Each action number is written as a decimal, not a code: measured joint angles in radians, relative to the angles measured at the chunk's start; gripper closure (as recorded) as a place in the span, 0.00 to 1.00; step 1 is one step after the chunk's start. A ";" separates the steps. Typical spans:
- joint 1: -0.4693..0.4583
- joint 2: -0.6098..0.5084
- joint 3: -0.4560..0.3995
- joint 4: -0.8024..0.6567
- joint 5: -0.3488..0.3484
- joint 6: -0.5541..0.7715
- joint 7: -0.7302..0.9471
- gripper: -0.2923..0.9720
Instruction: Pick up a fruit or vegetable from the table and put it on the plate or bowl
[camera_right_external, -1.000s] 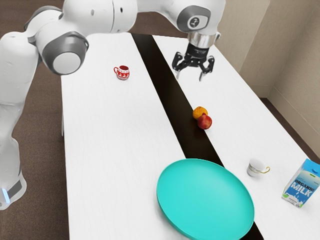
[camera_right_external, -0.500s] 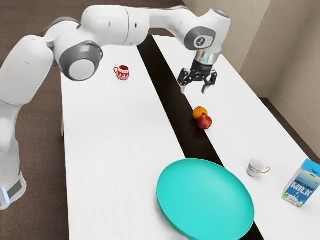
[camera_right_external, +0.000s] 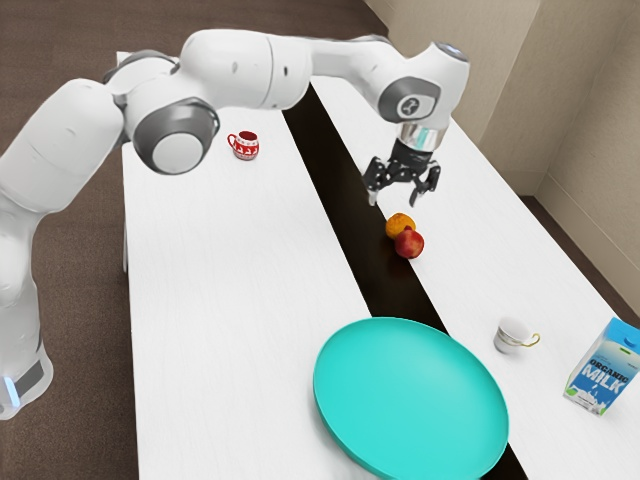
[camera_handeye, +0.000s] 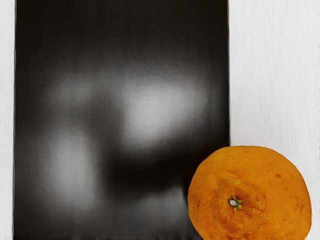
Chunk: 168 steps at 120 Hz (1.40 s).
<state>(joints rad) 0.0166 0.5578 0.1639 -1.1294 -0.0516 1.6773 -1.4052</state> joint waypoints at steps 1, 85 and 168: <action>0.000 0.001 -0.001 0.001 0.000 0.000 0.000 0.23; 0.053 0.145 -0.052 0.136 -0.007 -0.009 0.001 0.23; 0.056 0.164 -0.044 0.154 -0.008 -0.014 0.034 0.65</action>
<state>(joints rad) 0.0724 0.7220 0.1198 -0.9750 -0.0596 1.6638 -1.3708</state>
